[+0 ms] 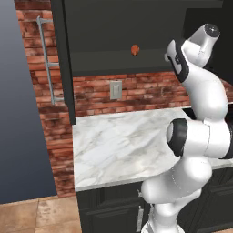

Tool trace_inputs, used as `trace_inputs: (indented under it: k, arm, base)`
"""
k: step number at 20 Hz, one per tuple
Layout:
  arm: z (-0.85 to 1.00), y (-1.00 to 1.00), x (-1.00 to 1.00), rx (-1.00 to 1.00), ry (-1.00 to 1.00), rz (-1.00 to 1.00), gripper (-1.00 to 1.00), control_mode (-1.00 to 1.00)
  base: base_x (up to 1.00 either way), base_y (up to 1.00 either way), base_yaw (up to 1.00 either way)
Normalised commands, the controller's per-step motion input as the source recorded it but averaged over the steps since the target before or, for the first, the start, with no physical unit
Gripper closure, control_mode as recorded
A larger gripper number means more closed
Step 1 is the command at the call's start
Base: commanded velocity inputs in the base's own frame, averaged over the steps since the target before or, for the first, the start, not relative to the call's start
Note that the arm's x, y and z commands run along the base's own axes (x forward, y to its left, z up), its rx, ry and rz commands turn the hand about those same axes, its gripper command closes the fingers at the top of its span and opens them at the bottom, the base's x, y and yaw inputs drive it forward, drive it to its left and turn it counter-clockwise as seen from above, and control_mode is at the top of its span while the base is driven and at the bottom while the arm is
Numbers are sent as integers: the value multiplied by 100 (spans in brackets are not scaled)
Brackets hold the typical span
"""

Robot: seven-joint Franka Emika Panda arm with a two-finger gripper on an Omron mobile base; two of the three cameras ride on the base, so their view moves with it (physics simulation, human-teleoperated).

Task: Pick the sweet potatos from the cabinet and place them in one bowl. Pick the lemon from the sink and place it in the other bowl.

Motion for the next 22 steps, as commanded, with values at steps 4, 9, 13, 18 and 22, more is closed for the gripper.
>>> trace_inputs:
  k: [4,9,13,18,22]
  arm:
    - [0,11,-68,0,0,0,100,-100]
    - [0,23,-64,0,0,-5,100,-100]
    - [0,34,-75,0,15,-2,100,-100]
    - [0,35,-68,0,18,0,100,-100]
    - [1,24,-63,0,19,0,100,-100]
  base:
    - [0,0,0]
    - [0,0,0]
    - [0,0,0]
    - [0,0,0]
    - [0,0,0]
